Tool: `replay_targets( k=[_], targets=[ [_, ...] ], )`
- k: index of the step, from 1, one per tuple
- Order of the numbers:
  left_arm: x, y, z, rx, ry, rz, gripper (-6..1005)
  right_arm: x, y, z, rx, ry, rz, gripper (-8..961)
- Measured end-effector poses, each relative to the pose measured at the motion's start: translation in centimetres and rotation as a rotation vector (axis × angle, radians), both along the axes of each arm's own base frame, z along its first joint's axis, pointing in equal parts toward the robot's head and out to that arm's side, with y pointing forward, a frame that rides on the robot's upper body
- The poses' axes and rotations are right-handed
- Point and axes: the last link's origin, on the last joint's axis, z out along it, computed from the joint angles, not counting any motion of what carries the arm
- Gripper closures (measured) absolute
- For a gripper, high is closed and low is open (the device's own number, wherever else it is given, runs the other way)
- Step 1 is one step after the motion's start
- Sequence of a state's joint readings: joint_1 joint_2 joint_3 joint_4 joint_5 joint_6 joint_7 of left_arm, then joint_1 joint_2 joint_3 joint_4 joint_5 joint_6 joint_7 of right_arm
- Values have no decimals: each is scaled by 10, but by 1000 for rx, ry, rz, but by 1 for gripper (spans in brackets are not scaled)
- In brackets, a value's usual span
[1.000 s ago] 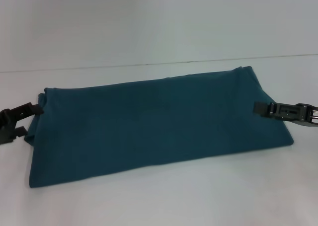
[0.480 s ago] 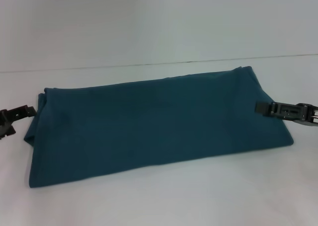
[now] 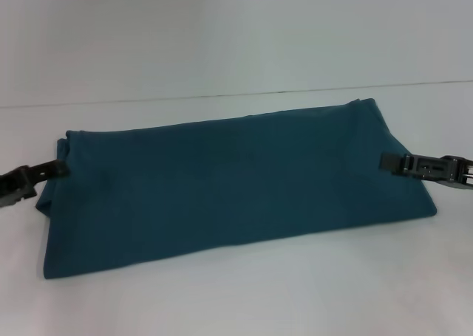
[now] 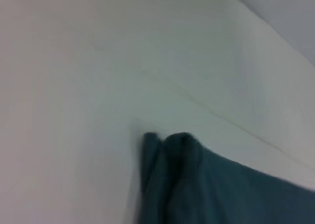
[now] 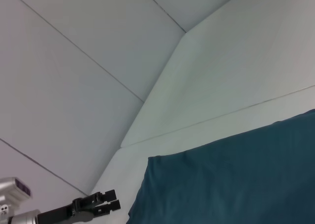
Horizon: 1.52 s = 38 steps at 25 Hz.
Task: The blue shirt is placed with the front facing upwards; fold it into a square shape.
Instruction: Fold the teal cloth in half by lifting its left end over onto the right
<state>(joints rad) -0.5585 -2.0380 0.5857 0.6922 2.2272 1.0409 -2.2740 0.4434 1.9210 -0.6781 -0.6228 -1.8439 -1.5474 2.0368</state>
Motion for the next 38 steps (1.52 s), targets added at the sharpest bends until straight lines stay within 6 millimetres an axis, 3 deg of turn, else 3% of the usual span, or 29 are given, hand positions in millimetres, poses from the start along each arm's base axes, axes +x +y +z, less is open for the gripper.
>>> replay_targets(
  k=[8, 16, 38],
  targets=[
    [-8, 4, 0, 23, 88, 6, 62, 3, -1, 0, 1, 2, -12, 133],
    [-14, 1, -6, 30, 23, 92, 63, 4, -2, 0, 3, 3, -17, 133],
    [-13, 1, -19, 10, 21, 100, 67, 7, -2, 0, 9, -3, -29, 133]
  ],
)
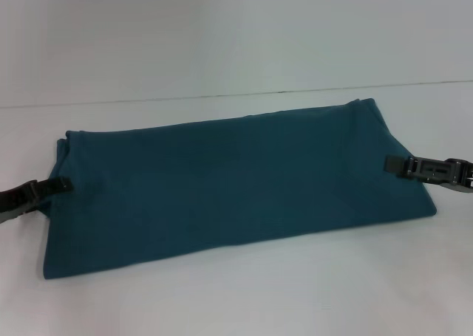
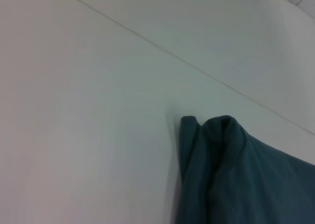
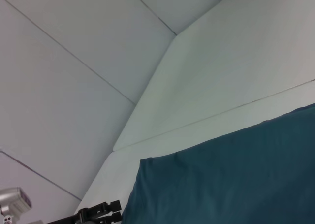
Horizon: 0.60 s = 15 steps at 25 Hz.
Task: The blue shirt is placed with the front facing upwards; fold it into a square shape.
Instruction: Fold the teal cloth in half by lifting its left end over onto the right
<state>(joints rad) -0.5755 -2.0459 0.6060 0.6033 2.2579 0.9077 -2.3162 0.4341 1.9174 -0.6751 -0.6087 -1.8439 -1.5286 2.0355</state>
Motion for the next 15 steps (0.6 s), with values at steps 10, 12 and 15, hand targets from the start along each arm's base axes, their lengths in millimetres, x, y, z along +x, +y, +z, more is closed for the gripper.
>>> replay_targets(
  k=[10, 12, 15],
  targets=[
    [12, -4, -15, -59, -41, -32, 69, 1, -1, -1, -5, -7, -2, 133],
    [19, -6, -21, -88, -65, -49, 69, 1, -1, -1, -7, -6, -1, 133],
    [30, -5, -28, -127, -93, -76, 69, 1, -1, -1, -9, -5, 1, 133]
  ],
)
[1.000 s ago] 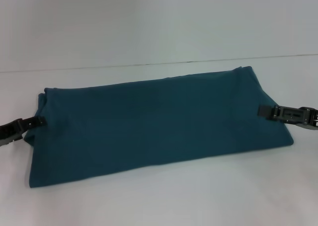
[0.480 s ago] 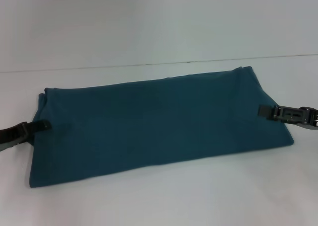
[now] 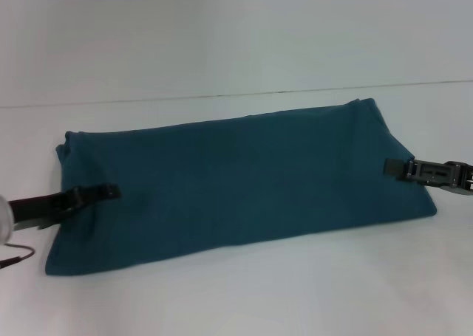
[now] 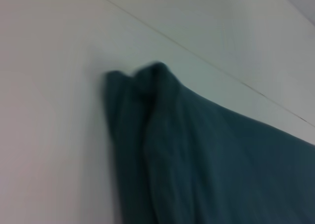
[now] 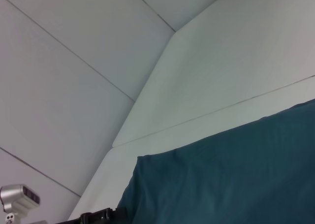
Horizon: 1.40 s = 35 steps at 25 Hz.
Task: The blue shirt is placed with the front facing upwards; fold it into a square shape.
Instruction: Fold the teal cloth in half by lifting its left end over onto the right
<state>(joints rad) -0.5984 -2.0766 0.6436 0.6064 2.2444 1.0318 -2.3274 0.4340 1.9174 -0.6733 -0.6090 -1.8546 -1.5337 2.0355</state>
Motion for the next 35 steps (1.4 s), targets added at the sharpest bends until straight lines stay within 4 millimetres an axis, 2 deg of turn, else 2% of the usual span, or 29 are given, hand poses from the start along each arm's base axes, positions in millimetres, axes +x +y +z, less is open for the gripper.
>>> replay_targets(
  k=[3, 7, 9, 20, 22, 33, 35],
  targets=[
    [11, 3, -4, -19, -28, -14, 70, 0, 0, 0, -1, 0, 1, 133],
    [23, 8, 3, -2, -70, -17, 71, 0, 0, 0, -2, 2, 1, 133],
    [23, 9, 5, -9, -74, 5, 71, 0, -1, 0, -3, 3, 0, 133],
    [13, 9, 9, -7, -71, 48, 252, 0, 0, 0, 0, 0, 0, 133],
    [13, 9, 9, -6, -73, 48, 450, 0, 0, 0, 0, 0, -1, 133],
    [14, 7, 11, 25, -127, 40, 916, 1, 0, 1, 0, 2, -6, 133],
    [12, 5, 14, 35, -146, 40, 921, 1, 0, 1, 0, 3, -6, 133]
  ],
)
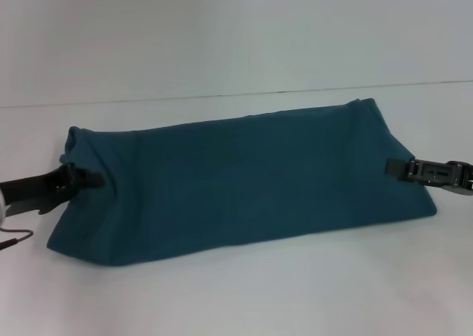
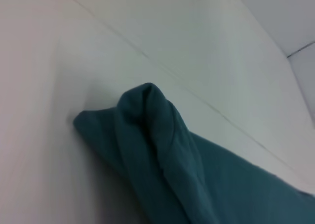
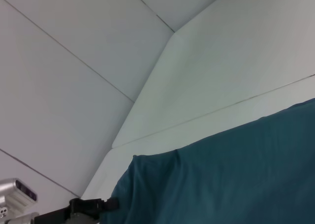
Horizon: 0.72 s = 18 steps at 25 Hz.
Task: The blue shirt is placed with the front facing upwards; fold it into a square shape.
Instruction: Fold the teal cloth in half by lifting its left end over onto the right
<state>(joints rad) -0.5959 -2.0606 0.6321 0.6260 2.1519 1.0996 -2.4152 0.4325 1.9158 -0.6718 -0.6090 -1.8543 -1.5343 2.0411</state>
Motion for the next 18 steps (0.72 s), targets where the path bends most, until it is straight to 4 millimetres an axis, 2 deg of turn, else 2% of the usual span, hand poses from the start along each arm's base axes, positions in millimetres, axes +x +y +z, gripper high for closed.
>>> replay_targets(
  k=[8, 18],
  targets=[
    [-23, -8, 25, 88, -36, 60, 931, 0, -1, 0, -1, 3, -4, 133],
    [-65, -15, 74, 191, 71, 168, 931, 4, -3, -1, -1, 19, -26, 133]
  ],
)
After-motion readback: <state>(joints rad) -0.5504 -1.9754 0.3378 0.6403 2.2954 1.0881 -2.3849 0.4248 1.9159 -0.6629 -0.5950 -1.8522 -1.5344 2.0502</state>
